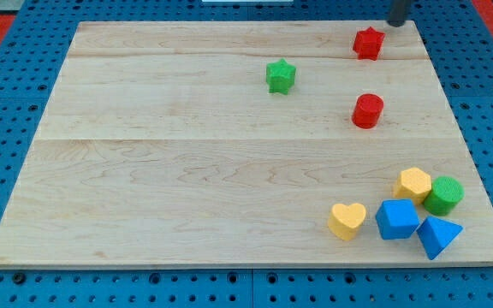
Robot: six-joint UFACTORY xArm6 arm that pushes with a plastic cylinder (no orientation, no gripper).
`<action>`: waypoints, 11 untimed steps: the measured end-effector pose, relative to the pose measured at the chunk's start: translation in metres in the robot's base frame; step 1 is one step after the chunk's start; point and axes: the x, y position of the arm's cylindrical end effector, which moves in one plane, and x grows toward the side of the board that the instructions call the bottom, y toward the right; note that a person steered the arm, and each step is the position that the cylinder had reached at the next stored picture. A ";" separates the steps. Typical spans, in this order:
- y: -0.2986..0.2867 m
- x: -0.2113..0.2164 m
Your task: Move the red star towards the center of the board
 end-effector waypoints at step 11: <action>-0.061 0.170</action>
